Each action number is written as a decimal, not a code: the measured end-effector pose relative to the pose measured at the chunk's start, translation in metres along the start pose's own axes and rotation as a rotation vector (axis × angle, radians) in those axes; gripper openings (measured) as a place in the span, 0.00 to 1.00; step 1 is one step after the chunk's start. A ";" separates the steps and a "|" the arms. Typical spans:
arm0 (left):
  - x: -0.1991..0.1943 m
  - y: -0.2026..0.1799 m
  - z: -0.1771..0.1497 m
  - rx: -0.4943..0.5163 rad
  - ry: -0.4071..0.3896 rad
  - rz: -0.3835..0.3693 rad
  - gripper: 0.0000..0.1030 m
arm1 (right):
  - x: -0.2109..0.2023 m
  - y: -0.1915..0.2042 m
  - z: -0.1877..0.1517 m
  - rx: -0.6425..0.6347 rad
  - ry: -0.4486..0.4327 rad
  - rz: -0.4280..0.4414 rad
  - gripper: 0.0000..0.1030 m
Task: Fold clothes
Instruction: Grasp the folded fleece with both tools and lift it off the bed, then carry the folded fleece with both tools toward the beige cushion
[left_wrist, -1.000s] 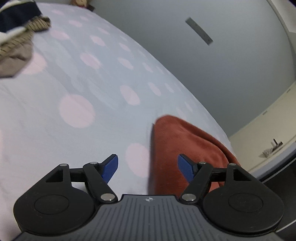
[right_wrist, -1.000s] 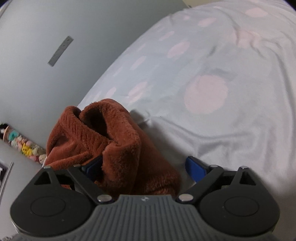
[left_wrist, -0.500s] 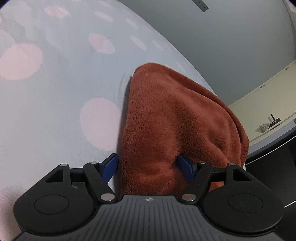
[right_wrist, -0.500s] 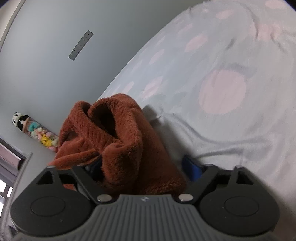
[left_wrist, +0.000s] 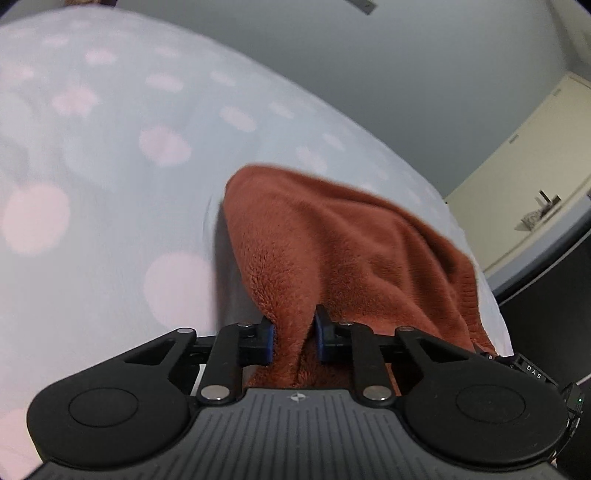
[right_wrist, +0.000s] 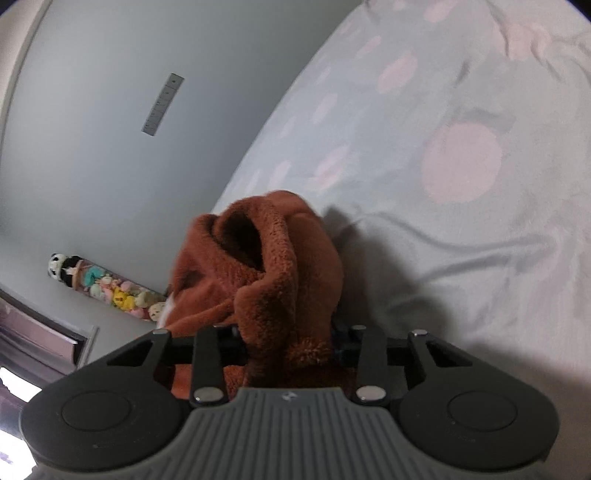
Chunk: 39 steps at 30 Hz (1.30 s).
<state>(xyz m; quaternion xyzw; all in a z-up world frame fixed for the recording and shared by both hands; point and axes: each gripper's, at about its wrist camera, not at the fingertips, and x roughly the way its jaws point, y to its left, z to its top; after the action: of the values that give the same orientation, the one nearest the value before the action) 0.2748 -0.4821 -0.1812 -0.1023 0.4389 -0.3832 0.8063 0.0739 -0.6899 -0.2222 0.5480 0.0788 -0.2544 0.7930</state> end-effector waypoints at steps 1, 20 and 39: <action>-0.011 -0.002 0.002 0.025 -0.009 0.011 0.16 | -0.006 0.006 -0.004 0.006 0.009 0.009 0.39; -0.153 0.080 -0.072 -0.041 0.125 0.167 0.16 | -0.066 0.078 -0.146 -0.162 0.285 -0.141 0.40; -0.183 0.106 -0.071 -0.159 -0.102 0.117 0.51 | -0.087 0.103 -0.131 -0.335 0.169 -0.196 0.85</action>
<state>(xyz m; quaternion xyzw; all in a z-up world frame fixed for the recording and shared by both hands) 0.2164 -0.2677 -0.1610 -0.1593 0.4316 -0.2939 0.8378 0.0699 -0.5152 -0.1527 0.4175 0.2390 -0.2667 0.8352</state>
